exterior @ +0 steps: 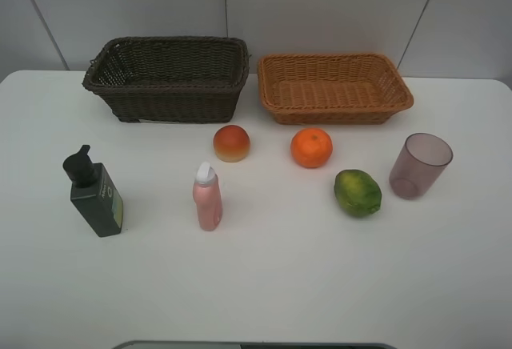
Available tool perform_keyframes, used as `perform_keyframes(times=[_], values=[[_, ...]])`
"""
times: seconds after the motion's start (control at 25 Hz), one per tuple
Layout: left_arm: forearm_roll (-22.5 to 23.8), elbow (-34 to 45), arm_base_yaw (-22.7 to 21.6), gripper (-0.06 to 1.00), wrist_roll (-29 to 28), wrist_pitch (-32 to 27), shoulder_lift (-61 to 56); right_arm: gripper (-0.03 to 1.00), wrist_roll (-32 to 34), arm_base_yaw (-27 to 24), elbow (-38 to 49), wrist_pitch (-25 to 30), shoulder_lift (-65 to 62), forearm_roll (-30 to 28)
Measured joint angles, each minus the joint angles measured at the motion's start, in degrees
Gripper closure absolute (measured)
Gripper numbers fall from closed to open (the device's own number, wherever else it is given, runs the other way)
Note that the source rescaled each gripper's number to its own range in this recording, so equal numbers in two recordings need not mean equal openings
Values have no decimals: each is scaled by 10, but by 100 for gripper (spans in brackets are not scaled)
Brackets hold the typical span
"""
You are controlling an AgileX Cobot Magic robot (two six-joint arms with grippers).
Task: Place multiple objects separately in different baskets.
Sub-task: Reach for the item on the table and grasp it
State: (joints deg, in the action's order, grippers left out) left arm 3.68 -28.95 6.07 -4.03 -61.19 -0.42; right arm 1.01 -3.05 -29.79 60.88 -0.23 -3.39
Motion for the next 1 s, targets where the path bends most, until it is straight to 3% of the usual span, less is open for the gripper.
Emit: perform_keyframes(times=[1.0], values=[[0,0,0,1,0,0,0,7,0,0,0,0,0,0]])
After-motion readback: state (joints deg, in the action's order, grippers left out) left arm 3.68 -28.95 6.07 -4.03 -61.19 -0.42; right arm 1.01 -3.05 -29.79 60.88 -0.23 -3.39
